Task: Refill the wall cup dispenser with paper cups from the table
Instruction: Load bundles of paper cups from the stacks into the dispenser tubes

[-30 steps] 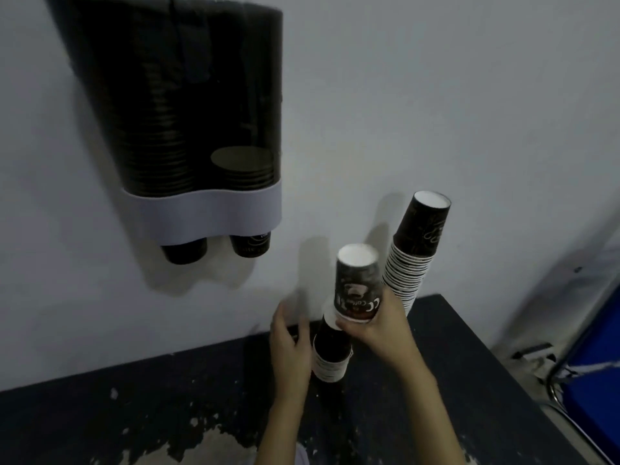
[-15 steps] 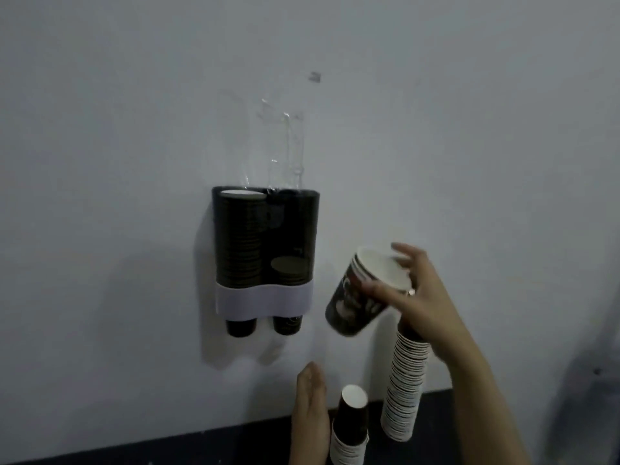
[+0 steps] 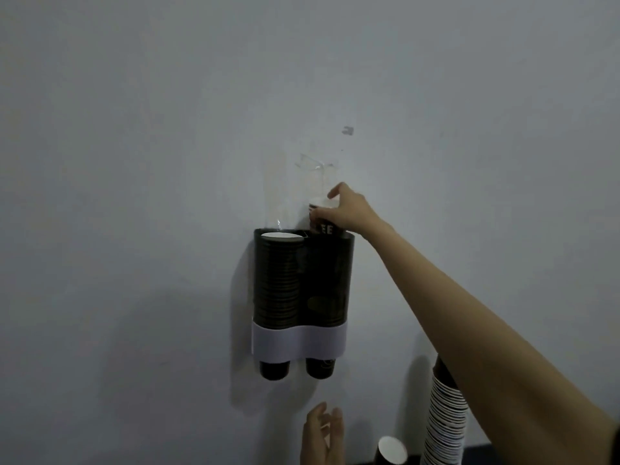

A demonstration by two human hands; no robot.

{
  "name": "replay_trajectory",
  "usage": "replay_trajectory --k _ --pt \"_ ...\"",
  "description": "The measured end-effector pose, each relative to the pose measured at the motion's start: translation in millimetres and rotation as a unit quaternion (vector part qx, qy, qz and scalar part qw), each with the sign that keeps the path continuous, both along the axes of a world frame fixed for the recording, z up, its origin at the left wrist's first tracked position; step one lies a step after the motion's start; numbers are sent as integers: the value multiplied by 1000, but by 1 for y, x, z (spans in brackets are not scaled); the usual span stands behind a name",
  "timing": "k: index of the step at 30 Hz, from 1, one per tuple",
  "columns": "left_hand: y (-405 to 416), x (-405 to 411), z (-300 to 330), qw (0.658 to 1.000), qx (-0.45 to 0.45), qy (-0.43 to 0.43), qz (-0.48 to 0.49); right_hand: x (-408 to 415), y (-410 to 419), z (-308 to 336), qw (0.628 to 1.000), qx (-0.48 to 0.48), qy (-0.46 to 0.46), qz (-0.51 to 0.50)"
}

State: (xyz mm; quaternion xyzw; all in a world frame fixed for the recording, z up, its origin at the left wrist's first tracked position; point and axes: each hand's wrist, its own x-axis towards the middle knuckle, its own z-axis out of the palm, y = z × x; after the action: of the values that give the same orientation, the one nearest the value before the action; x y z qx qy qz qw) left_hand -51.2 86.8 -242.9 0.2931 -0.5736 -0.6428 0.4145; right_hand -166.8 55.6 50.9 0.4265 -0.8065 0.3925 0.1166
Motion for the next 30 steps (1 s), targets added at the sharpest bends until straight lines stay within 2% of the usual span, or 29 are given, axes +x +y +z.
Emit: replay_trajectory --k 3,5,8,14,16,17,19,21,23,24,27,30 --pt "-7 4 -3 999 -28 -37 12 -6 -8 -12 990 139 25 -17" --pt "-5 4 -3 999 -22 -42 21 -7 -11 -15 980 190 48 -16" --pt "-2 6 -1 1000 -17 -17 20 -2 -8 -14 975 219 44 0" --pt "-1 7 -1 998 -36 -35 -38 2 1 -18 963 263 65 5" --pt "0 6 -1 997 -33 -44 -50 2 3 -20 974 215 62 25" --pt "0 6 -2 997 -29 -43 -53 2 5 -23 985 159 62 41" --pt "0 5 -6 996 -31 -49 -66 2 17 -33 997 8 60 52" --pt "1 5 -17 993 -41 -64 -86 5 42 -60 989 -134 49 48" --pt "2 3 -31 989 -45 -90 -108 6 72 -106 978 -209 6 25" --pt "4 0 -39 986 -40 -109 -122 1 86 -137 976 -214 -29 6" --pt "9 -12 -66 968 -18 -186 -165 -17 115 -239 973 -134 -186 -38" --pt "13 -28 -97 946 -34 -252 -201 -27 134 -332 940 -14 -337 -53"
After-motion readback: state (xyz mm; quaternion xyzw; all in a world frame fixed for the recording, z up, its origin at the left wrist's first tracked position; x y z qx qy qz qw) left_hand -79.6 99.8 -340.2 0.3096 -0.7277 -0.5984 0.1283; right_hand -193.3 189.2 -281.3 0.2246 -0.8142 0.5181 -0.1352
